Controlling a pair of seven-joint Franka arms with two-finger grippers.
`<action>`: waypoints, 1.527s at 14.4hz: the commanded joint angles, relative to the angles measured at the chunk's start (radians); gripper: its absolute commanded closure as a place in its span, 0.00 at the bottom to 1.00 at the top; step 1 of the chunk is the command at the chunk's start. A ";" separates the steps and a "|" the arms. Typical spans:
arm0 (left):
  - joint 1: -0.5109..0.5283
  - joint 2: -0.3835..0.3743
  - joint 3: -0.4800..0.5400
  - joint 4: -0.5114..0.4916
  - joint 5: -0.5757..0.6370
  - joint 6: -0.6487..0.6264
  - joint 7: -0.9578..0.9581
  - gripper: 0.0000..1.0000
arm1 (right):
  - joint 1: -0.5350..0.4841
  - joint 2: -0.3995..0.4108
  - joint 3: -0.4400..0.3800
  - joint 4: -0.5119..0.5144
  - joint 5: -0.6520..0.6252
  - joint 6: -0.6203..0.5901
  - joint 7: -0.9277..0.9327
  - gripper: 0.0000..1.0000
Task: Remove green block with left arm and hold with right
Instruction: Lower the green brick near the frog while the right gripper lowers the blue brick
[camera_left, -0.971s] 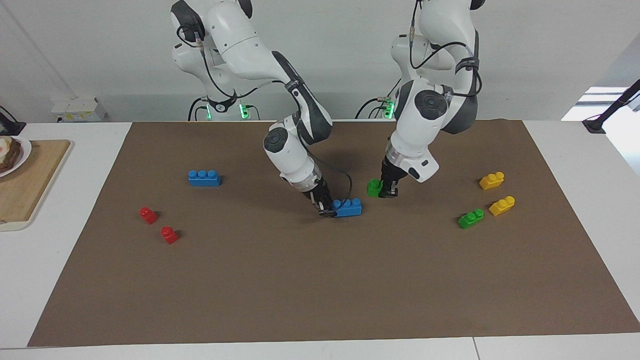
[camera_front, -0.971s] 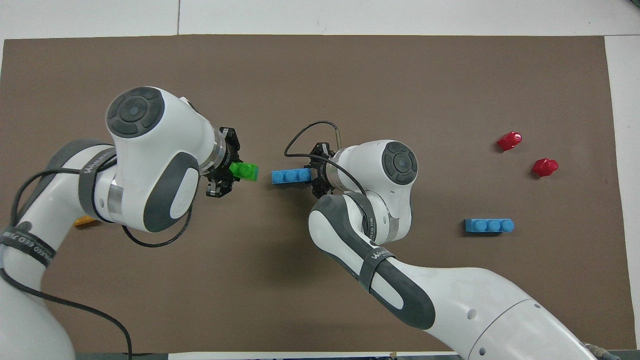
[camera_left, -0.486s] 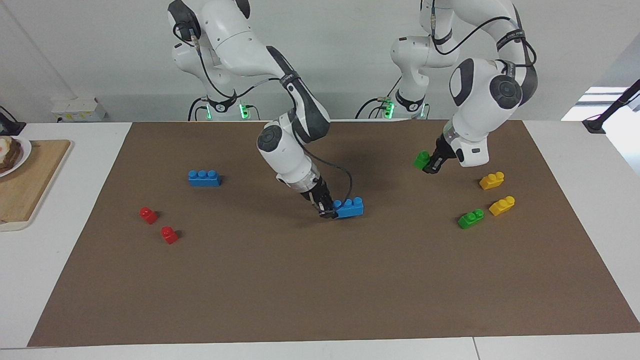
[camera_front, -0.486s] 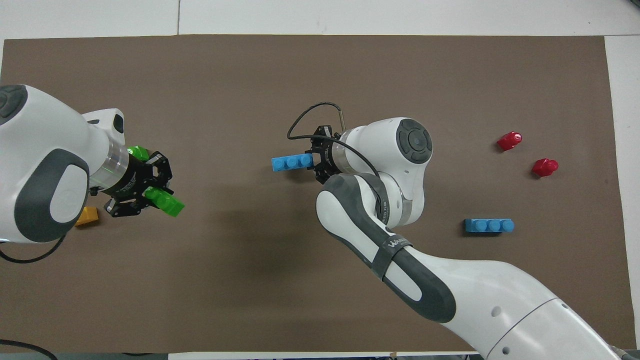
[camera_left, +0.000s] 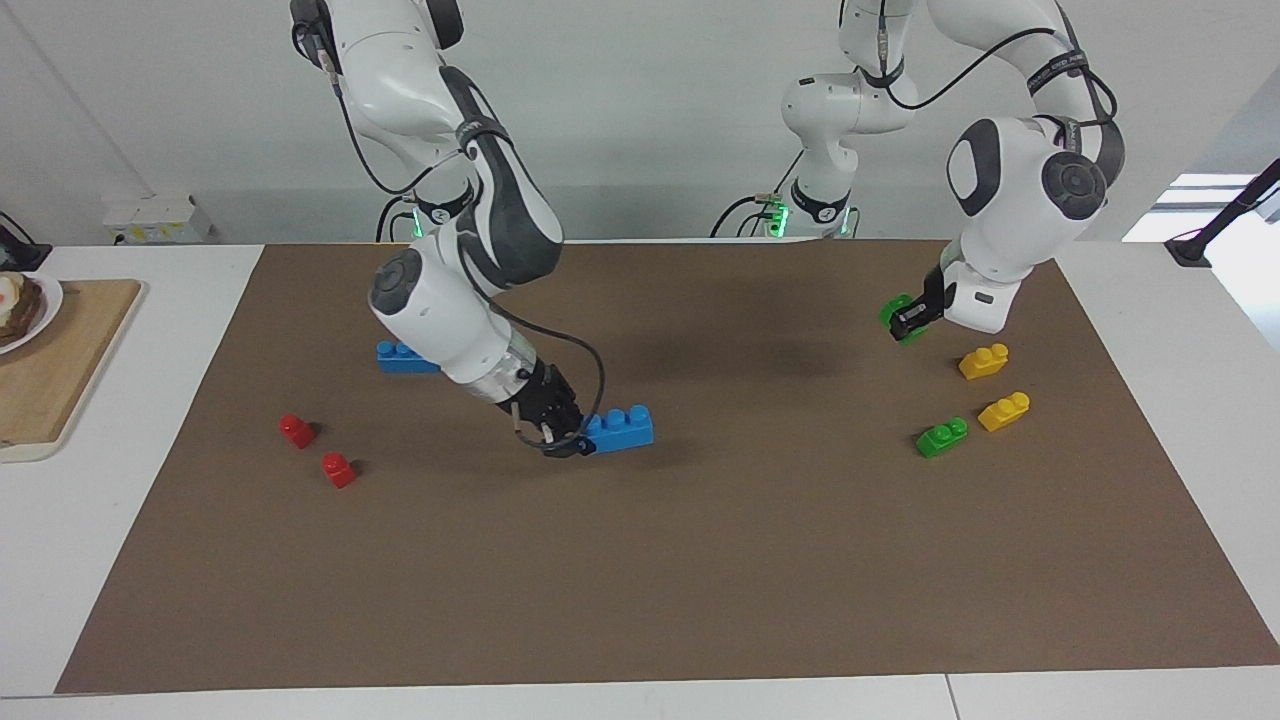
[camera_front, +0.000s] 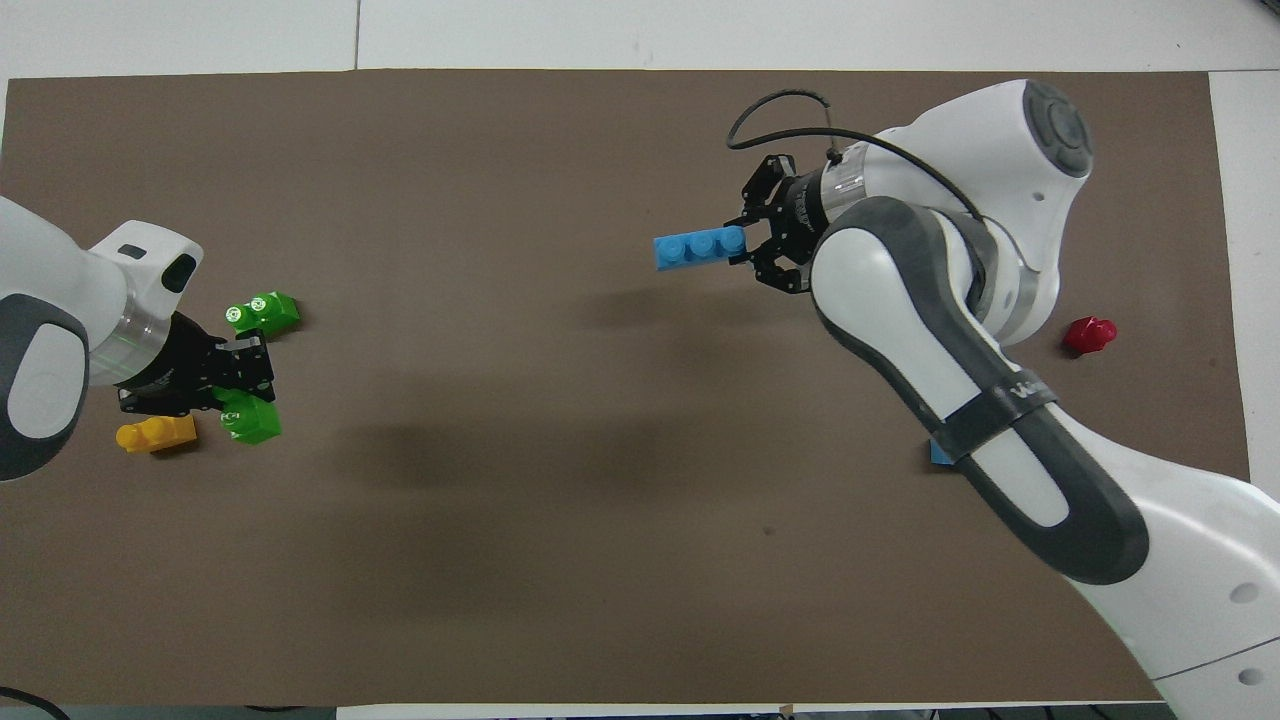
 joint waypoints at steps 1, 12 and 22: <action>0.034 -0.008 -0.011 -0.032 0.057 0.066 0.225 1.00 | -0.103 0.004 0.013 0.004 -0.029 -0.096 -0.071 1.00; 0.104 -0.004 -0.011 -0.276 0.105 0.371 0.330 1.00 | -0.353 -0.098 0.013 -0.285 -0.029 -0.092 -0.291 1.00; 0.051 -0.016 -0.017 -0.405 0.094 0.554 0.158 1.00 | -0.393 -0.138 0.015 -0.438 -0.028 0.064 -0.406 1.00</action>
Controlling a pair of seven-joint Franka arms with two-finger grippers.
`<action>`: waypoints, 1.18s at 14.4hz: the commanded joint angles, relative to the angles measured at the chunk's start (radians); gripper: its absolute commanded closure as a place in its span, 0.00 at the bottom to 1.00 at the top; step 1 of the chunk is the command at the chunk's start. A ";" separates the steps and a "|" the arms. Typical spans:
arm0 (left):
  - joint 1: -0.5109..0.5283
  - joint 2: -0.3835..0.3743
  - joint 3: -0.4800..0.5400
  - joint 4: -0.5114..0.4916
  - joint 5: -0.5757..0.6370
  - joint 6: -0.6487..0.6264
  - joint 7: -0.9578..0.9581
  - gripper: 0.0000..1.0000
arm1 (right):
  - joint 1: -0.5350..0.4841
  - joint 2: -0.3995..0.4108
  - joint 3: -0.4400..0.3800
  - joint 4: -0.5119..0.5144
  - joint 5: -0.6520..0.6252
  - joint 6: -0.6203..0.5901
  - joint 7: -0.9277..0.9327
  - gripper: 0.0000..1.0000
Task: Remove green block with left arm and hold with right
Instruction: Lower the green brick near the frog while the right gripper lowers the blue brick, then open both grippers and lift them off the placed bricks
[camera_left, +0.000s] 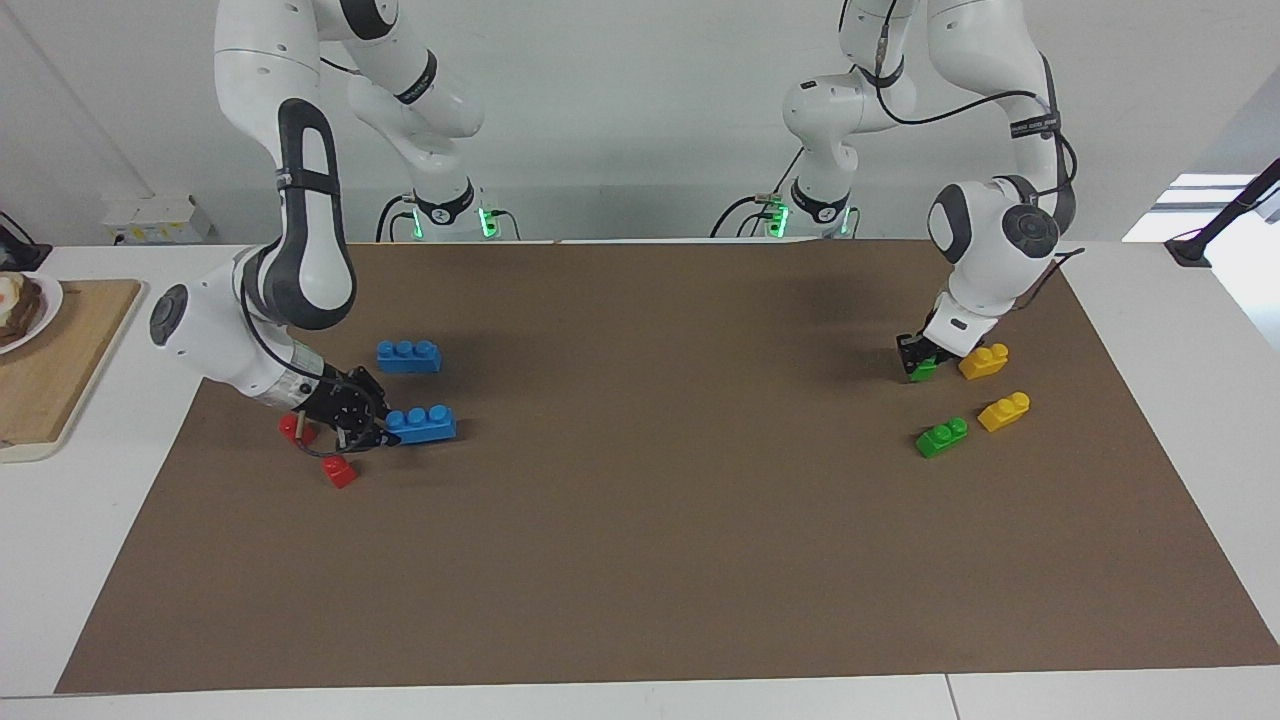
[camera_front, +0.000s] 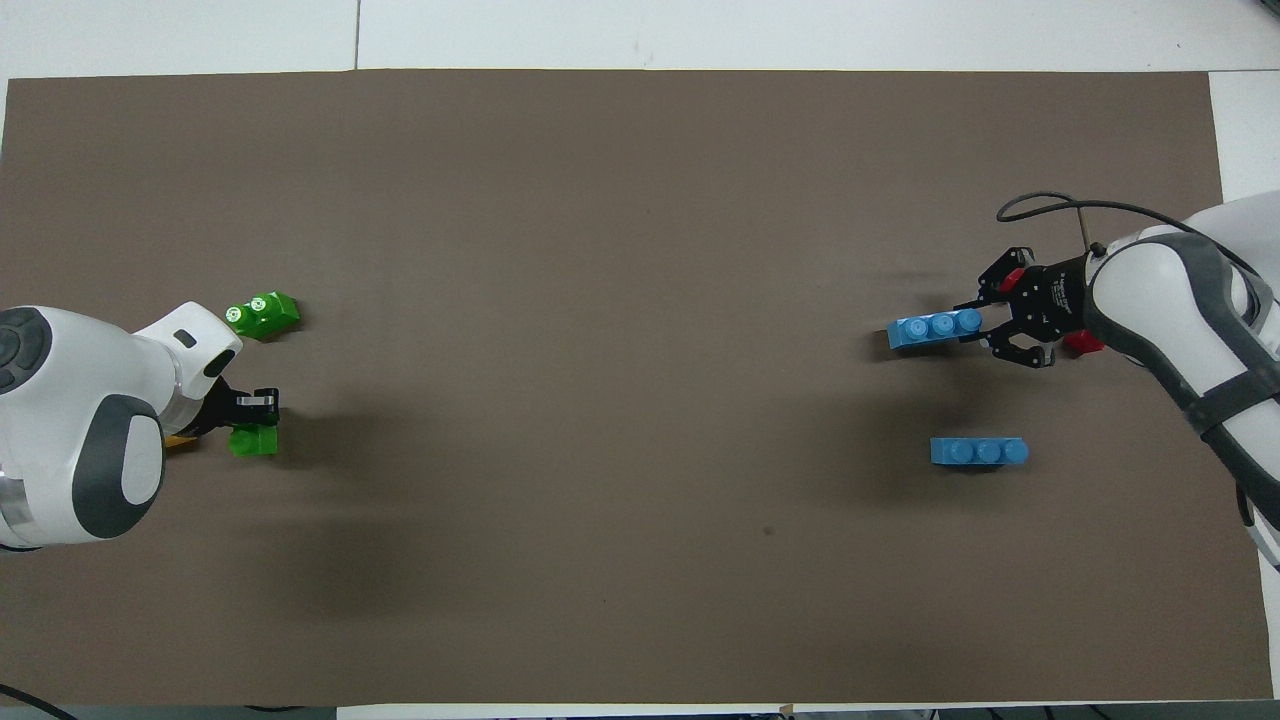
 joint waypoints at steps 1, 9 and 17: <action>-0.028 -0.034 0.009 -0.065 0.010 0.067 -0.048 1.00 | -0.001 -0.041 0.008 -0.069 -0.004 0.061 -0.018 1.00; -0.031 -0.037 0.009 -0.079 0.010 0.070 -0.142 0.88 | 0.019 -0.048 0.010 -0.115 -0.003 0.123 -0.072 0.99; -0.031 -0.036 0.009 -0.085 0.010 0.069 -0.140 0.00 | 0.041 -0.052 0.005 -0.070 -0.004 0.081 -0.077 0.00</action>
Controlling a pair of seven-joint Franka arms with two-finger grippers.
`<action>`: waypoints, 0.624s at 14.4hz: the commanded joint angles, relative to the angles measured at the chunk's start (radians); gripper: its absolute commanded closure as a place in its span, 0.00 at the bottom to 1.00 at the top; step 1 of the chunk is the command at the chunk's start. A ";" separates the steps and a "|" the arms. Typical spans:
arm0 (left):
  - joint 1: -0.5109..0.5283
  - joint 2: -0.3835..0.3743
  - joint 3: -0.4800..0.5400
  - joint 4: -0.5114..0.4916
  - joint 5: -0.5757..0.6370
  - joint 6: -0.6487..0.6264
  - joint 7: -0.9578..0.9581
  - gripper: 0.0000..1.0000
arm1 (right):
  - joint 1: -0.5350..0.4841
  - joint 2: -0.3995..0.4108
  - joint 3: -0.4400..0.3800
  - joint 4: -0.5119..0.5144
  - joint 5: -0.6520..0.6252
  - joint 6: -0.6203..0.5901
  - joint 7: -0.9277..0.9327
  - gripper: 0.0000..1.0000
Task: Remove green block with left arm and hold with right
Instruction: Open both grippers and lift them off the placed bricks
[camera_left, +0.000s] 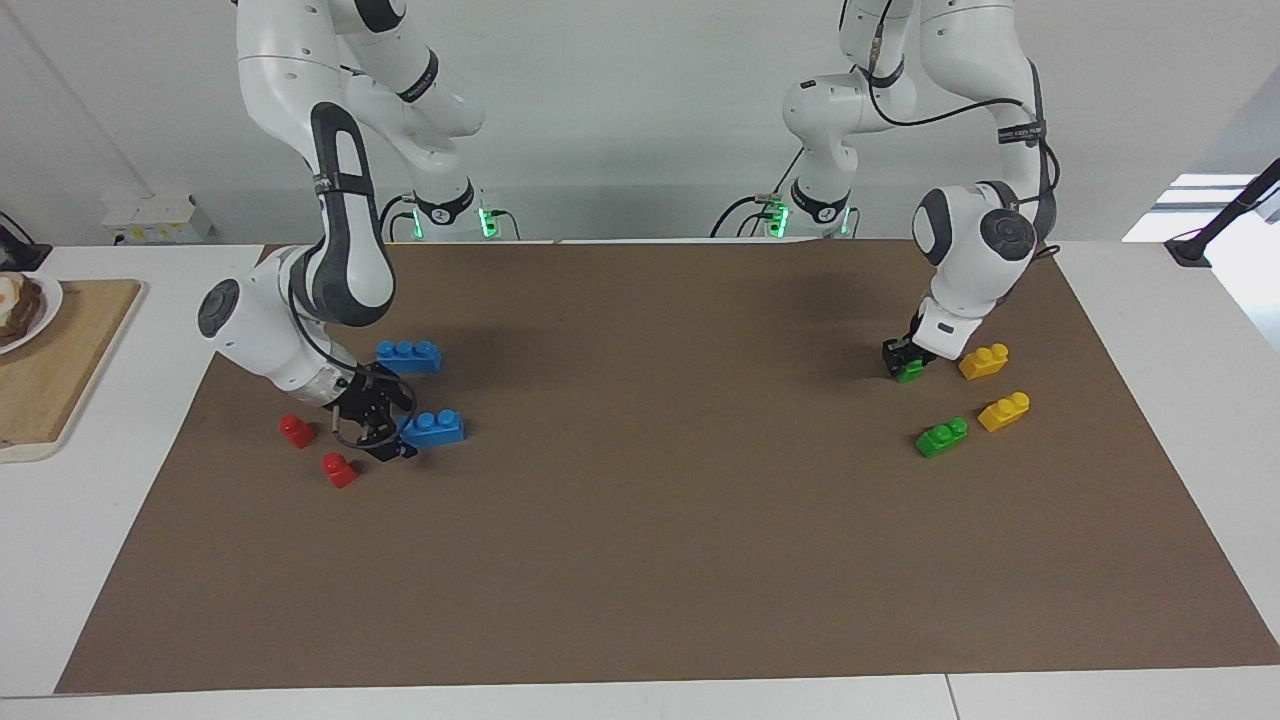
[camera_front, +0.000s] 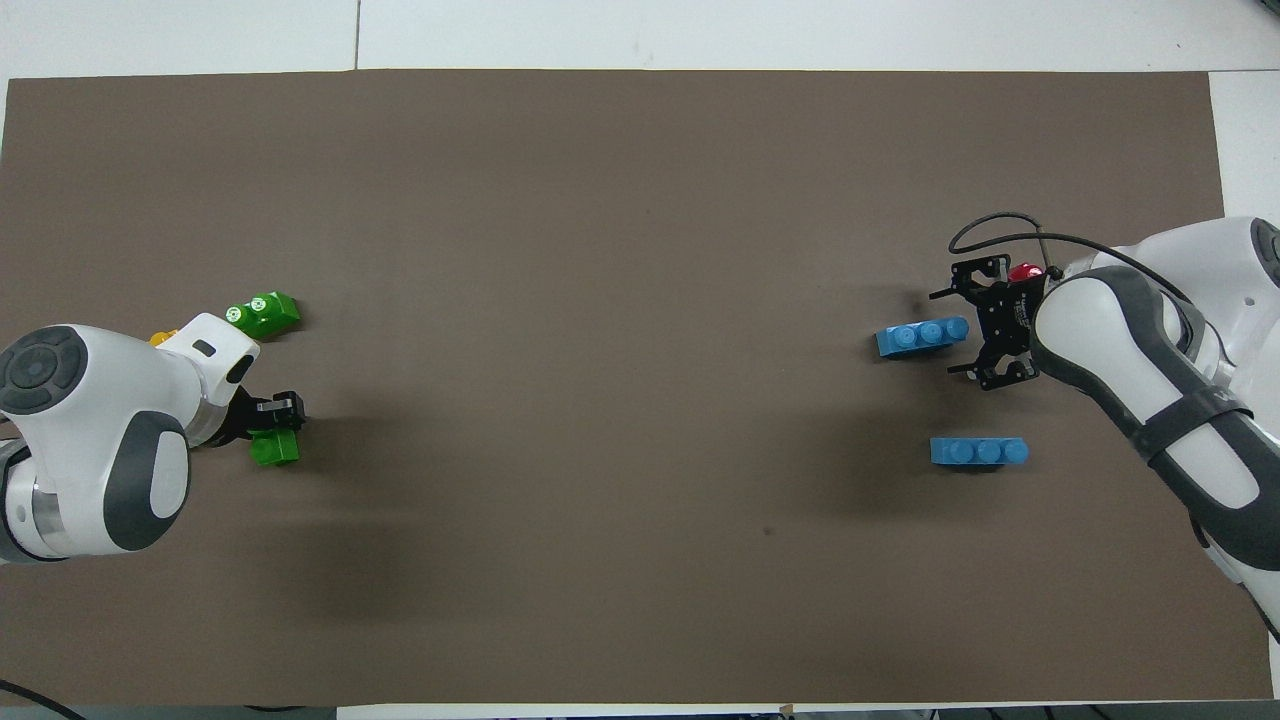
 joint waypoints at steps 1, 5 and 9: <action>-0.012 -0.033 0.010 -0.028 0.010 0.017 -0.017 0.00 | -0.010 -0.029 -0.002 0.033 -0.006 -0.057 -0.003 0.00; -0.040 -0.020 0.009 0.095 0.010 -0.069 -0.022 0.00 | -0.011 -0.049 -0.006 0.156 -0.102 -0.199 0.009 0.00; -0.041 -0.036 0.007 0.191 0.011 -0.164 -0.020 0.00 | -0.004 -0.044 0.000 0.351 -0.248 -0.369 -0.049 0.00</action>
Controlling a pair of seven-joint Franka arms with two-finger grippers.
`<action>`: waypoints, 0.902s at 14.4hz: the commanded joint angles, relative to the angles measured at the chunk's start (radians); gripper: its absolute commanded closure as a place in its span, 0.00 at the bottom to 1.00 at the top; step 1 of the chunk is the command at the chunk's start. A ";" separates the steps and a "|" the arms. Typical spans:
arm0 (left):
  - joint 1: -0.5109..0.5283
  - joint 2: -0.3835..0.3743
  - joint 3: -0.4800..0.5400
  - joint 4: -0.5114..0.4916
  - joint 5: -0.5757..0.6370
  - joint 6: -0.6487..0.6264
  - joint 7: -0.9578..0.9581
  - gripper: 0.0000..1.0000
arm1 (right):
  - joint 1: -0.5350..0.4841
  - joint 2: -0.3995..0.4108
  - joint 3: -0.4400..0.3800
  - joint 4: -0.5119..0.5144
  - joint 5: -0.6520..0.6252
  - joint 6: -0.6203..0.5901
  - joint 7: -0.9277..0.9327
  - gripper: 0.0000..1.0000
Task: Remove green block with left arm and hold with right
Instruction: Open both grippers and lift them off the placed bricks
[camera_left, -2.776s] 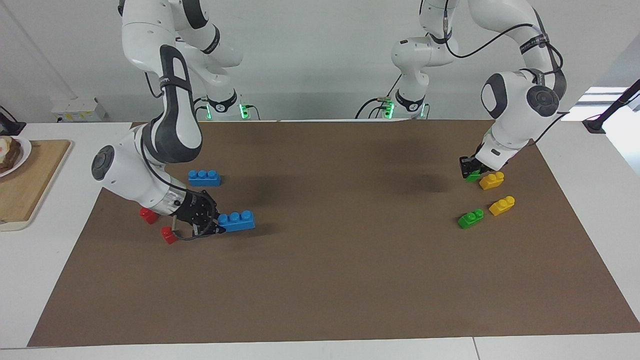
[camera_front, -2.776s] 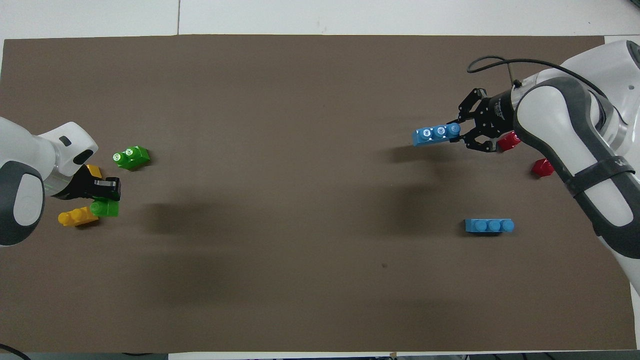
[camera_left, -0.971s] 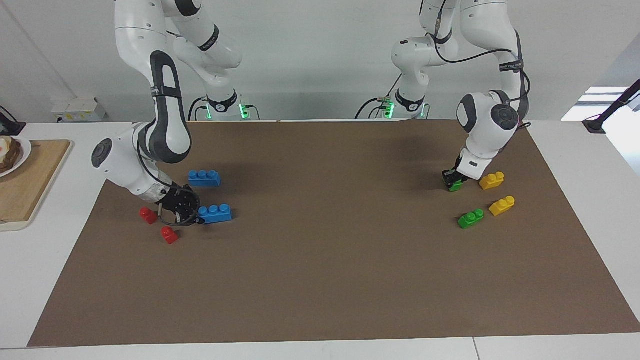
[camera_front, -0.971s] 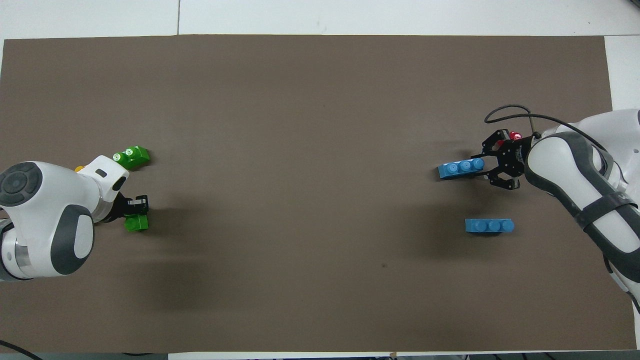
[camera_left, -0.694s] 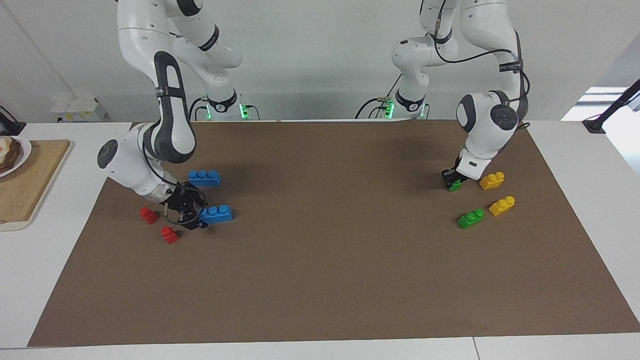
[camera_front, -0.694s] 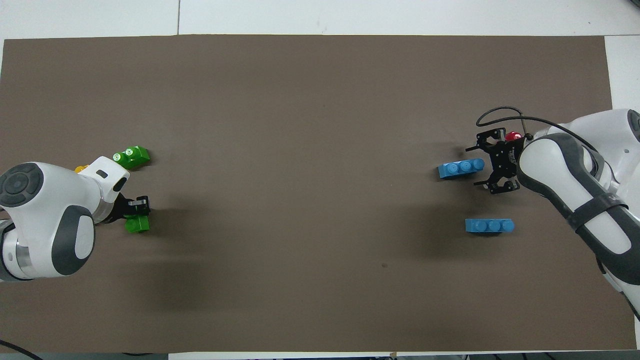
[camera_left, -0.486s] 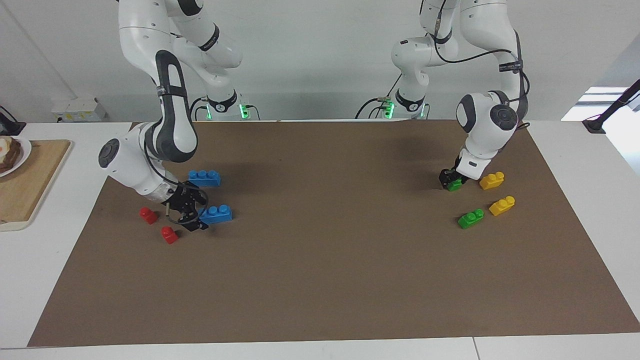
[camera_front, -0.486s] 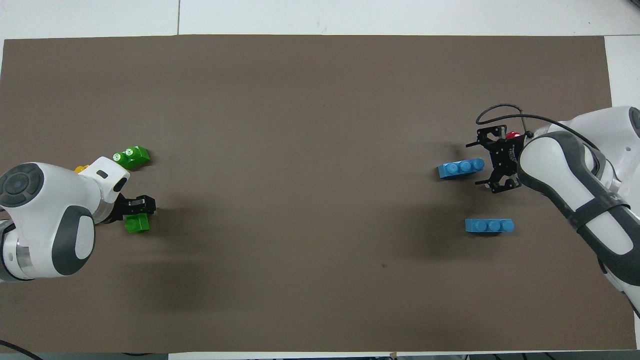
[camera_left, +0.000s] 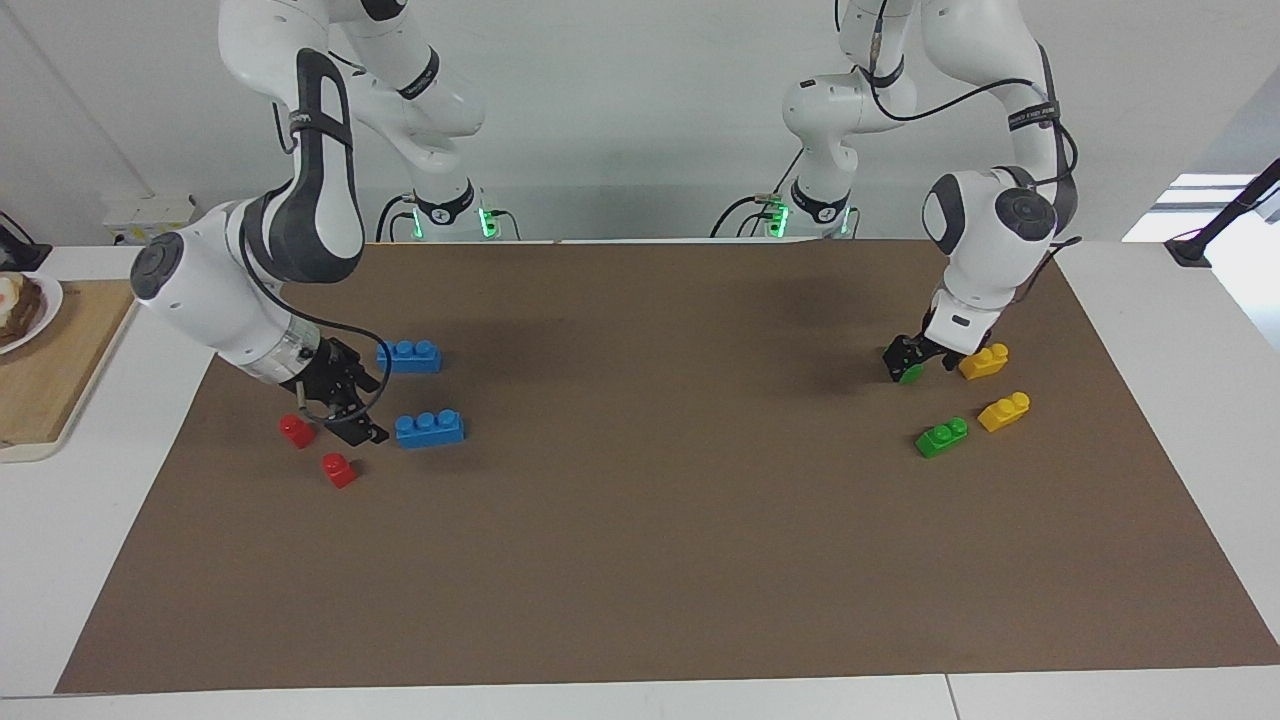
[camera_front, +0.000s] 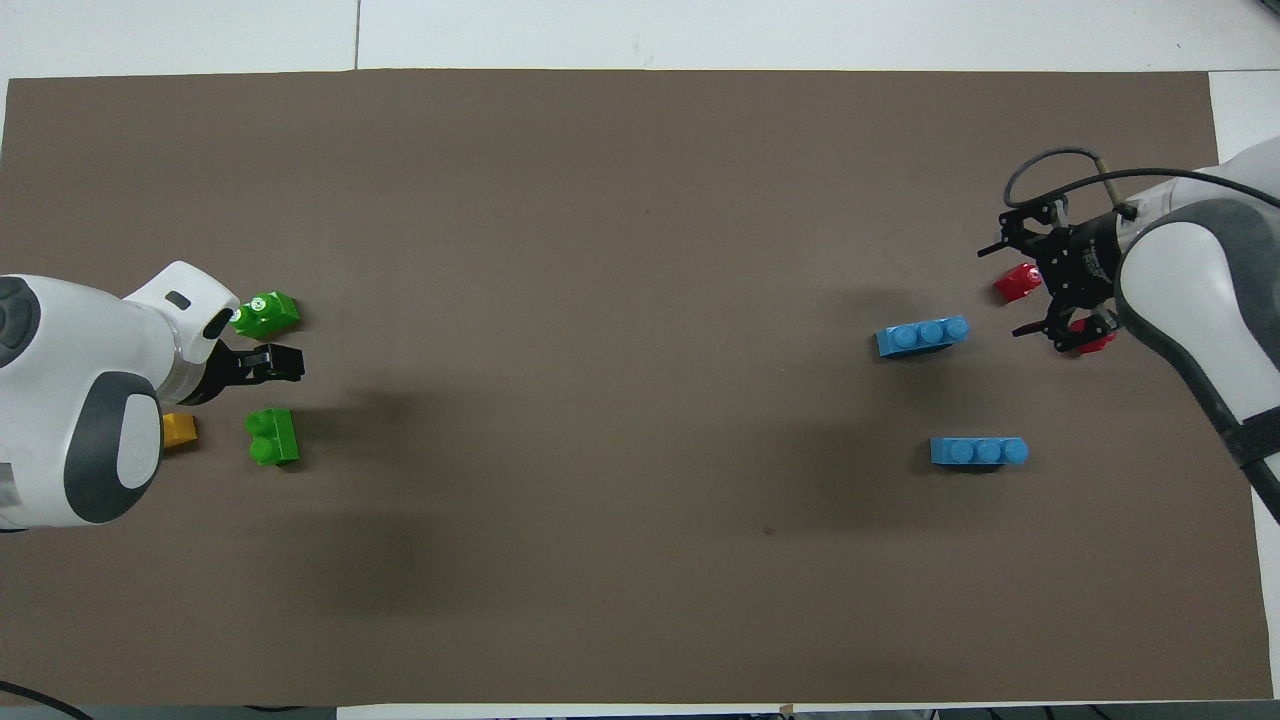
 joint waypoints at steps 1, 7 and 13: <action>-0.015 -0.018 0.006 0.090 0.010 -0.137 -0.019 0.00 | 0.004 0.005 0.012 0.111 -0.099 -0.087 -0.139 0.00; -0.039 -0.093 0.006 0.313 0.010 -0.481 -0.011 0.00 | 0.067 -0.138 0.013 0.119 -0.177 -0.244 -0.613 0.00; -0.039 -0.096 -0.012 0.494 -0.053 -0.667 -0.010 0.00 | 0.115 -0.247 0.013 0.117 -0.265 -0.334 -0.886 0.00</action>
